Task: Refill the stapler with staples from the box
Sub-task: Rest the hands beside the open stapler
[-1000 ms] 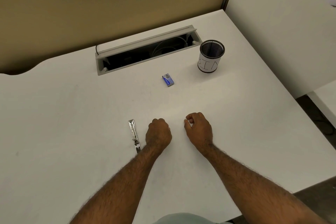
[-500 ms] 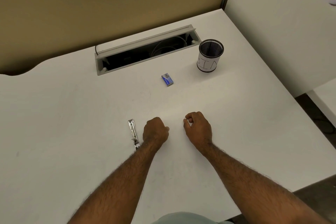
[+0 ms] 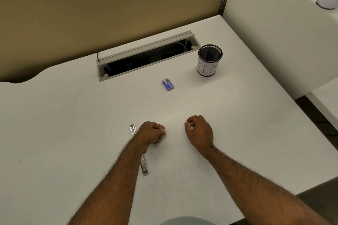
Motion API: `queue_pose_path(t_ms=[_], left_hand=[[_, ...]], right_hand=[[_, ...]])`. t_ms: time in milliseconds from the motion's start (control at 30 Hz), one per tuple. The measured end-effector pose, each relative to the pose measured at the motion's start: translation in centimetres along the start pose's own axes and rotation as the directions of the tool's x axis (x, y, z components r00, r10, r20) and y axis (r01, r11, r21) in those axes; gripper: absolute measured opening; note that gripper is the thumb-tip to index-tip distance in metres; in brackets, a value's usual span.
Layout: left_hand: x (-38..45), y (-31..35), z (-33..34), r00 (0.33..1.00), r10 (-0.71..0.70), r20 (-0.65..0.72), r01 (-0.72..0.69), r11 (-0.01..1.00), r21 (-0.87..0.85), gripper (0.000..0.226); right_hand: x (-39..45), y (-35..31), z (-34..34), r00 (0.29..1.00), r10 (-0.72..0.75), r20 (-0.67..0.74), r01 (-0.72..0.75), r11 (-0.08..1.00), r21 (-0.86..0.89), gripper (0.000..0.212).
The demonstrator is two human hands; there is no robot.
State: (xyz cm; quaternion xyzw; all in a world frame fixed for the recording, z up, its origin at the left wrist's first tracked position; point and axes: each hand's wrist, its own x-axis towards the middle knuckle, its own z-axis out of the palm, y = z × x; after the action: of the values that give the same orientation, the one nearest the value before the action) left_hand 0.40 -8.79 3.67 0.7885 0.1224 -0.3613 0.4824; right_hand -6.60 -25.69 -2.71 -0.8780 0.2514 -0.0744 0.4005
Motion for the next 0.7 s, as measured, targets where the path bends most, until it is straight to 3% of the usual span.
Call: queue_pose_path(t_ms=[100,167,233,467,567,700], left_hand=[[0.2,-0.6,0.2,0.995,0.053,-0.089,-0.055,0.998,-0.023,0.017],[0.3,-1.1,0.6,0.97,0.204,-0.132,-0.176,0.964,0.198,0.018],[0.1,-1.4,1.1,0.935,0.341,-0.093,-0.269,0.858,0.438,0.019],[0.1,-3.0,3.4,0.847,0.53,-0.035,-0.379,0.65,0.659,0.016],[0.0,-3.1,3.7,0.81,0.587,-0.004,-0.415,0.578,0.702,0.014],[0.0,-3.4,3.9,0.775,0.629,0.059,-0.419,0.442,0.793,0.013]], right_hand=[[-0.1,0.0,-0.1,1.0,0.006,0.009,-0.006,1.0,-0.003,0.004],[-0.1,0.1,-0.1,1.0,-0.009,0.016,0.01,1.0,-0.012,0.004],[-0.3,0.2,-0.1,0.998,-0.048,0.028,0.049,0.998,-0.033,0.004],[-0.5,0.1,-0.3,0.995,-0.088,0.054,0.089,0.996,-0.019,0.005],[0.7,-1.0,-1.5,0.997,-0.073,-0.038,0.076,0.995,0.07,0.006],[6.9,-4.7,-5.5,0.936,-0.116,-0.331,0.158,0.982,0.104,0.006]])
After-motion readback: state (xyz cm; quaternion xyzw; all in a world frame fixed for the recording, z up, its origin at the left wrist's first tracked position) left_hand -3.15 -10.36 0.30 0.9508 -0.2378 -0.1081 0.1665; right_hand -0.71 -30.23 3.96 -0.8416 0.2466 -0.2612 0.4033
